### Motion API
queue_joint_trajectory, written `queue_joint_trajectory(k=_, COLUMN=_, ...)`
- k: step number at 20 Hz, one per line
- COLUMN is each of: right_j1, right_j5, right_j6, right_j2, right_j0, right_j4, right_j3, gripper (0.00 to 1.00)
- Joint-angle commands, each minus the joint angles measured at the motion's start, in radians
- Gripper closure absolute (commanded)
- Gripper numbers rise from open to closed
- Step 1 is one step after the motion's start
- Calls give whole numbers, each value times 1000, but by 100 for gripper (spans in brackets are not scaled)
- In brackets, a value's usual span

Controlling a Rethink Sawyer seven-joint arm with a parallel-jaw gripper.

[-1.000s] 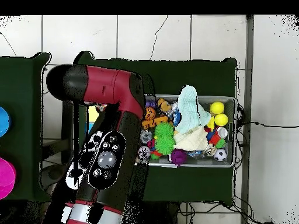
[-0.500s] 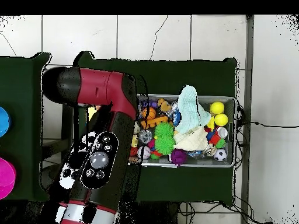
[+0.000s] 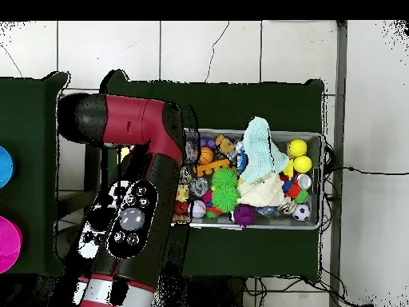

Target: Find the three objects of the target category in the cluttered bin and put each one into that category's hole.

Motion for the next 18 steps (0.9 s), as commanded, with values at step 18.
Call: queue_joint_trajectory(k=18, right_j1=25, right_j5=19, right_j6=219, right_j2=76, right_j0=-28, right_j4=29, right_j3=64, gripper=0)
